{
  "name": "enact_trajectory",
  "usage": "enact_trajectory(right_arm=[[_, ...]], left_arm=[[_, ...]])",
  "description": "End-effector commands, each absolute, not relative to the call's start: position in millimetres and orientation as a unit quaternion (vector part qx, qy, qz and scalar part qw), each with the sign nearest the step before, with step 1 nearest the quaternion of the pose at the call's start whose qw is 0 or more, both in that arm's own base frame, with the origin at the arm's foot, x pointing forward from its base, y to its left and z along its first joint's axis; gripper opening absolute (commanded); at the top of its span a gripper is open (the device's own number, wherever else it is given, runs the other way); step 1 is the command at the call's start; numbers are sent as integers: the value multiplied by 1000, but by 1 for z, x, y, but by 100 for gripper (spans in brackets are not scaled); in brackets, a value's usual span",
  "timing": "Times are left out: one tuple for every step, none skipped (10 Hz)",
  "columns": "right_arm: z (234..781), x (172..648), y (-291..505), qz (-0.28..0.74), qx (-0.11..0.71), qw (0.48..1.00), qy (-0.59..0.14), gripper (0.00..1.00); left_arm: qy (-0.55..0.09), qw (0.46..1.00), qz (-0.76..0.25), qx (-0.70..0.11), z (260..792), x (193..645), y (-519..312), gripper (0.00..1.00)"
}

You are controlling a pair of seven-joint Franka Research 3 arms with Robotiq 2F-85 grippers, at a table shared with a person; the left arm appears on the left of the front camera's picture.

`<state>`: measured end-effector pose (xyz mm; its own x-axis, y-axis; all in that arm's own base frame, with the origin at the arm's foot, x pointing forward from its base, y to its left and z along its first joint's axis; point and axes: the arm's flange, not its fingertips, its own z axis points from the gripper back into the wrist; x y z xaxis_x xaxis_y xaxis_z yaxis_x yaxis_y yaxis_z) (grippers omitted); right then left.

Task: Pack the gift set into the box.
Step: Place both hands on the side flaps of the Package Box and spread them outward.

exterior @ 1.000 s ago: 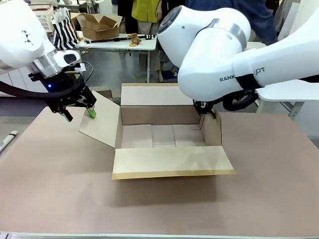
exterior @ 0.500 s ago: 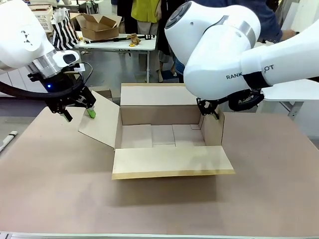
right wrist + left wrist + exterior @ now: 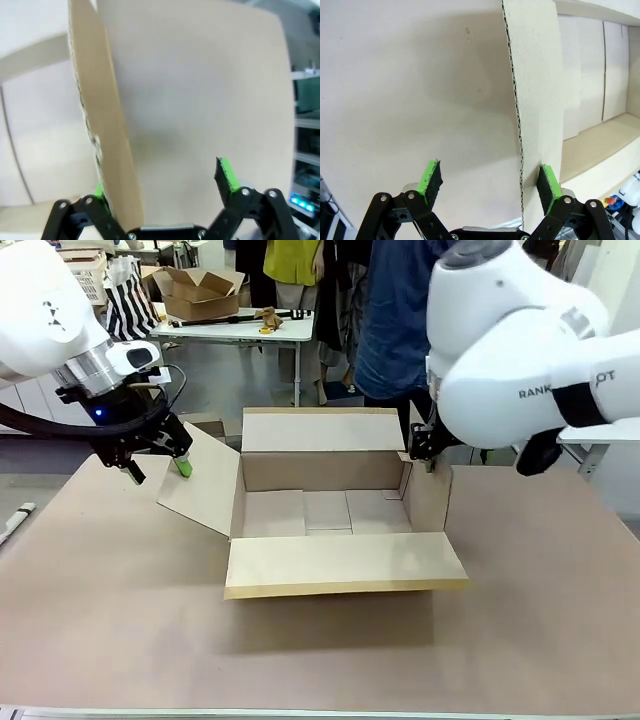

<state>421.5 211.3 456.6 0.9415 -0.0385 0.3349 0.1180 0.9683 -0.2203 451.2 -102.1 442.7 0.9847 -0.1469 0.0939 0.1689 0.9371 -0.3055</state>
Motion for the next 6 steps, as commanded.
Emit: enact_trajectory(right_arm=[[432, 426, 183, -61, -60, 980, -180, 100], [429, 425, 174, -67, -43, 980, -184, 100], [429, 423, 165, -73, -27, 979, -188, 100], [428, 422, 156, -82, -20, 979, -188, 100], [425, 421, 145, -90, -9, 979, -184, 100], [423, 420, 136, -92, 5, 980, -179, 100]], left_arm=[[-37, 985, -74, -148, 444, 450, -102, 100], [-37, 985, -74, -148, 444, 450, -102, 100], [-37, 985, -74, -148, 444, 450, -102, 100], [-37, 985, -74, -148, 444, 450, -102, 100], [-37, 985, -74, -148, 444, 450, -102, 100], [-37, 985, -74, -148, 444, 450, -102, 100]])
